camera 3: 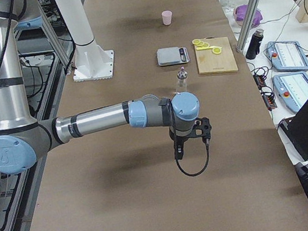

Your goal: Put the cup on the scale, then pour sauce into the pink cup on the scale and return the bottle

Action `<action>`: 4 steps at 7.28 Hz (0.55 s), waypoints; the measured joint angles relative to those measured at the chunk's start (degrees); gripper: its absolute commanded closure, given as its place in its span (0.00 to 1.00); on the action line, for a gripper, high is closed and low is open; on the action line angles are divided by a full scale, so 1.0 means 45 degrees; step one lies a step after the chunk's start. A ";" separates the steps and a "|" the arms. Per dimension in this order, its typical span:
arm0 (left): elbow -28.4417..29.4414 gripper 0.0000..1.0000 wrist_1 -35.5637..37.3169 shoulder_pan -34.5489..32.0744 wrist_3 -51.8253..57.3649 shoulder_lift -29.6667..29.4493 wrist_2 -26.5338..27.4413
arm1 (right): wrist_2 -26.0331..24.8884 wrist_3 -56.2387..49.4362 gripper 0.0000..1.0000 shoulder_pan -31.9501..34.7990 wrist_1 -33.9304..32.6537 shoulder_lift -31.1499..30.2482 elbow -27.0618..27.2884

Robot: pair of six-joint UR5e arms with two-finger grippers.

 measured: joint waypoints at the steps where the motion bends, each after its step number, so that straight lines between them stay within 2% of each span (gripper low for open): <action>1: 0.0005 0.02 0.0003 0.0007 -0.0004 -0.0022 0.0004 | -0.0003 0.0001 0.00 0.0000 0.0000 0.0005 0.0006; 4: -0.0147 0.02 -0.0011 0.0068 -0.0153 -0.0485 0.0045 | -0.0008 0.0014 0.00 -0.0005 0.0000 0.0046 0.0027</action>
